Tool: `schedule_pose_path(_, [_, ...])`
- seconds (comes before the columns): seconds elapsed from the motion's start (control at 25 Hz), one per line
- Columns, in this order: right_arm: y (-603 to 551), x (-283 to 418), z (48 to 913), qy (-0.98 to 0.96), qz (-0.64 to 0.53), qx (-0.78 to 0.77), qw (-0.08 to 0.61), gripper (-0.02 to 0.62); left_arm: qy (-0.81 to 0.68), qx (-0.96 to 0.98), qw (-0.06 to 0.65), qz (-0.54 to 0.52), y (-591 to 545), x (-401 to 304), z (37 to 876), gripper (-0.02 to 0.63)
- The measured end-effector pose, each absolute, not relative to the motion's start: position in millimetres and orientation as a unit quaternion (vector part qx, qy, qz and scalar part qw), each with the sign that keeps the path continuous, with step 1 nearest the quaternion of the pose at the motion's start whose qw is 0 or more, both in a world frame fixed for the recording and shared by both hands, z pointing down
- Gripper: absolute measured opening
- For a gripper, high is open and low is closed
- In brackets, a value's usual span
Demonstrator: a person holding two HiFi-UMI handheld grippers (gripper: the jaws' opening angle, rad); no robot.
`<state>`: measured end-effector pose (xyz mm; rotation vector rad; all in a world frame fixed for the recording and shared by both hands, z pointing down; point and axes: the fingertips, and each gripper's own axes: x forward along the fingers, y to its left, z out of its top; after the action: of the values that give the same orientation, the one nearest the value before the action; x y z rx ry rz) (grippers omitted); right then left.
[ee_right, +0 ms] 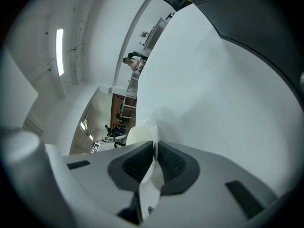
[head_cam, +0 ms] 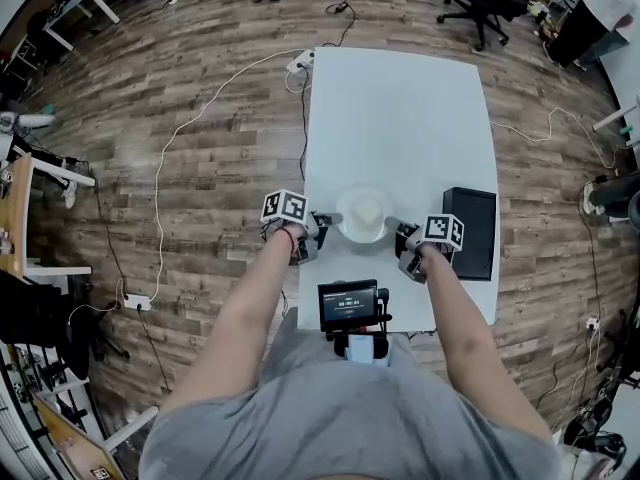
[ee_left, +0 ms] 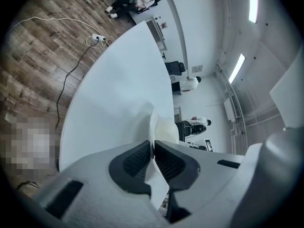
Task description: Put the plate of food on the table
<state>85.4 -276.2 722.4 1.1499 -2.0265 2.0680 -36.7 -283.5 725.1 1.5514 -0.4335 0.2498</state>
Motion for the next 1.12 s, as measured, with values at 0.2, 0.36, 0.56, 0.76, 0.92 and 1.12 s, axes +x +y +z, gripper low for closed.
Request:
schedule_pose_path(0.2, [-275.0, 88.0, 728.6, -0.647, 0.662, 0.377, 0.024, 0.041, -0.2, 0.692, 0.68, 0.136, -280.5, -35.1, 736.4, 0.032])
schedule_pose_path(0.36, [-273.4, 90.8, 734.5, -0.643, 0.663, 0.383, 0.031, 0.041, -0.202, 0.695, 0.674, 0.147, -277.7, -32.5, 742.4, 0.033])
schedule_pose_path(0.56, [-268.6, 93.7, 739.1, -0.637, 0.667, 0.385, 0.034, 0.041, -0.204, 0.693, 0.674, 0.152, -275.6, -30.2, 743.5, 0.032])
schedule_pose_path(0.76, [-270.1, 93.4, 741.2, -0.631, 0.67, 0.39, 0.032, 0.041, -0.23, 0.698, 0.656, 0.173, -279.6, -31.5, 744.1, 0.034])
schedule_pose_path(0.92, [-267.8, 94.0, 743.3, -0.628, 0.67, 0.395, 0.032, 0.041, -0.245, 0.704, 0.639, 0.189, -277.1, -34.4, 746.0, 0.034])
schedule_pose_path(1.12, [-267.2, 91.9, 743.8, -0.628, 0.668, 0.398, 0.035, 0.041, -0.284, 0.724, 0.588, 0.224, -282.4, -49.5, 740.5, 0.034])
